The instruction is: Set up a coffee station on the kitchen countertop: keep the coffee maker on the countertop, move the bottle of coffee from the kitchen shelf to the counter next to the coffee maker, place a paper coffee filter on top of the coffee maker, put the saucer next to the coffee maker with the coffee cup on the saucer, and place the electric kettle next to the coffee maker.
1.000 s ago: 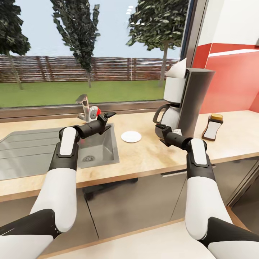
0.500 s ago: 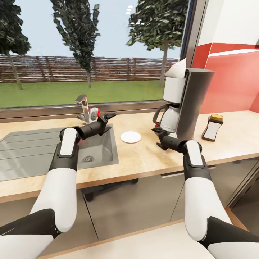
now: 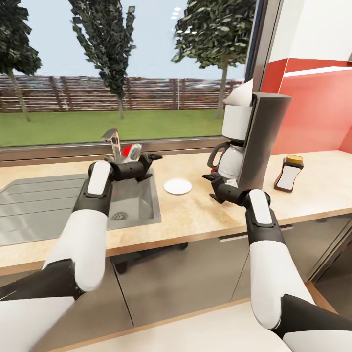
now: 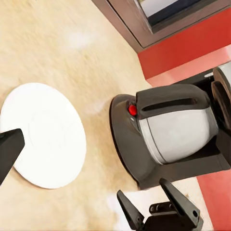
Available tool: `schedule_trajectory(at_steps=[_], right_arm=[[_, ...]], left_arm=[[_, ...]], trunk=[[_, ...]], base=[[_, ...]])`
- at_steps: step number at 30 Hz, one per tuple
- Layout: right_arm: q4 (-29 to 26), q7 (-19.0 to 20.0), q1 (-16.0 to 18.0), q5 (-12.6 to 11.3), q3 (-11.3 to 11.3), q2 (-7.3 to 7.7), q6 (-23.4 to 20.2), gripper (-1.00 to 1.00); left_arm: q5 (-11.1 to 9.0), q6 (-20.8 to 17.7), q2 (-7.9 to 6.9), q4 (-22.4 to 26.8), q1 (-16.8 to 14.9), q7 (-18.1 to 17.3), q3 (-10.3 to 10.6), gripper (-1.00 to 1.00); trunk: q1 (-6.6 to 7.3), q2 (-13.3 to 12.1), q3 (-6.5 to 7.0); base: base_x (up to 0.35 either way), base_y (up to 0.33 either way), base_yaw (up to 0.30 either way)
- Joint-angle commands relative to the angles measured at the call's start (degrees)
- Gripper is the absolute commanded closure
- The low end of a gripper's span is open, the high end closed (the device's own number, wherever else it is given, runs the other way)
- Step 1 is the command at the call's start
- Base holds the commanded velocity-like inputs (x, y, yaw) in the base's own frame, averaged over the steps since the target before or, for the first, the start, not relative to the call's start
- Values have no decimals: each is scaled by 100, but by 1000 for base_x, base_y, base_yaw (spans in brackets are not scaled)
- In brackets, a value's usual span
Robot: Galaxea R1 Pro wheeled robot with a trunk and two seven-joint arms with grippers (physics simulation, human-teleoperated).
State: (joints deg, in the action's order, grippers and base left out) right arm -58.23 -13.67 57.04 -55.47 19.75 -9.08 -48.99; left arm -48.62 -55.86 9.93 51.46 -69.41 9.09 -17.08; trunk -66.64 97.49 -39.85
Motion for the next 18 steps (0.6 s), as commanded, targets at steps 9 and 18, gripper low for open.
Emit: schedule_trajectory(at_steps=[9,18], right_arm=[[-11,-62,9,-68,11,-12,-16,-100],[-5,-172,9,-68,-6,-20,-9,-100]], left_arm=[[-60,-38,7,-152,-218,265,-52,-100],[-59,-38,7,-161,-230,277,-75,-100]], trunk=[[0,3,-6],[0,3,-6]], base=[[0,0,0],[27,0,0]])
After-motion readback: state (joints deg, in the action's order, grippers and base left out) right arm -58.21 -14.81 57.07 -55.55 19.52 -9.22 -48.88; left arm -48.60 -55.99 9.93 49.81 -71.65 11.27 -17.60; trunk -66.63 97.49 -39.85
